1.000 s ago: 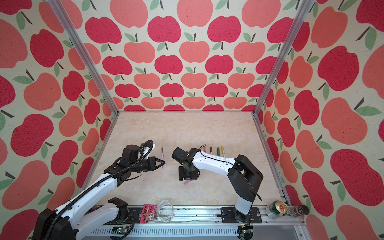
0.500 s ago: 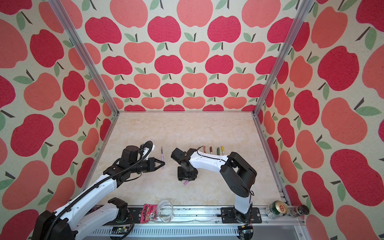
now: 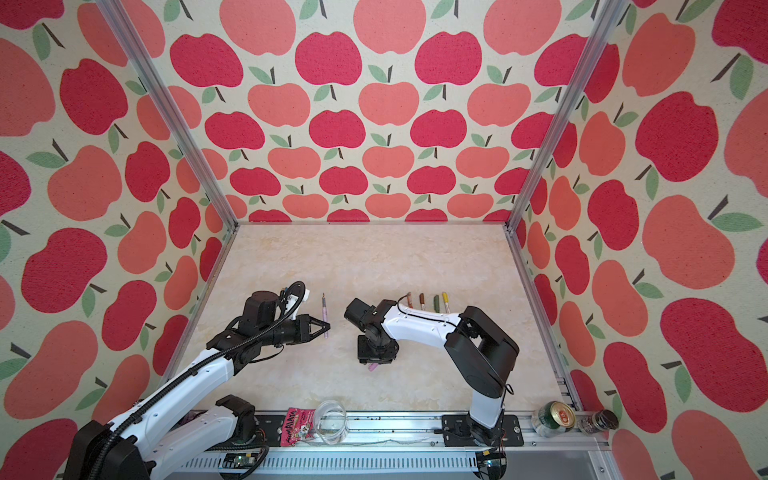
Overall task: Insert the pens into the pen caps
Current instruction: 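Lower the right gripper onto the pink cap and grasp it, then lift the pink cap with the right gripper above the pink pen tip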
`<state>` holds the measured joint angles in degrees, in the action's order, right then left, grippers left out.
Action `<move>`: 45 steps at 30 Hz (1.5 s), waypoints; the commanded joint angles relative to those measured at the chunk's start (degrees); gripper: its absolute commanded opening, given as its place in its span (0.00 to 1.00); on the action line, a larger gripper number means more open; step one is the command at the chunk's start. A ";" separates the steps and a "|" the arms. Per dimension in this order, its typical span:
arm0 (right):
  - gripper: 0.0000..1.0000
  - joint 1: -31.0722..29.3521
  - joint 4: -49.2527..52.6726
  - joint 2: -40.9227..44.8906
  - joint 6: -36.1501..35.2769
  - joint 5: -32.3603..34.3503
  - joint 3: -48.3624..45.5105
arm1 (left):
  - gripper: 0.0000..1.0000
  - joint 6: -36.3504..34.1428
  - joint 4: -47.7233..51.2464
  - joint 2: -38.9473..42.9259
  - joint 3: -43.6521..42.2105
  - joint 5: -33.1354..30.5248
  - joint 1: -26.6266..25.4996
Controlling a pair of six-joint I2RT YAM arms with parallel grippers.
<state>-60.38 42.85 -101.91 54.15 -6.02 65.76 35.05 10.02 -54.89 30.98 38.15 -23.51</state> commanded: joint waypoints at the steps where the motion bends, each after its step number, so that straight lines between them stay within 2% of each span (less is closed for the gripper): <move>1: 0.46 -0.51 -0.48 0.83 1.26 1.14 -1.50 | 0.00 0.13 -0.88 0.60 -0.47 0.48 -0.62; 9: 0.45 -0.56 -2.02 0.63 1.16 1.41 -2.50 | 0.00 0.47 -1.24 0.34 -0.40 -0.27 -1.61; 16: 0.38 0.45 -2.42 -1.27 -1.12 2.07 -0.73 | 0.00 0.63 -1.67 -0.52 -0.13 -0.69 -2.33; 22: 0.29 1.24 -2.14 -2.56 -2.73 1.84 0.34 | 0.00 0.57 -2.11 -1.26 0.00 -0.98 -2.57; 29: 0.14 1.39 -2.88 -3.21 -3.26 1.15 0.34 | 0.00 0.49 -2.29 -2.10 0.68 -0.97 -2.86; 45: 0.11 3.24 -1.59 4.38 -7.05 5.70 2.56 | 0.00 0.03 -2.67 -4.64 2.62 -1.24 -4.54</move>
<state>-58.17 39.48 -101.03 49.01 -2.74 66.63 35.09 8.38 -58.87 31.88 37.74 -27.66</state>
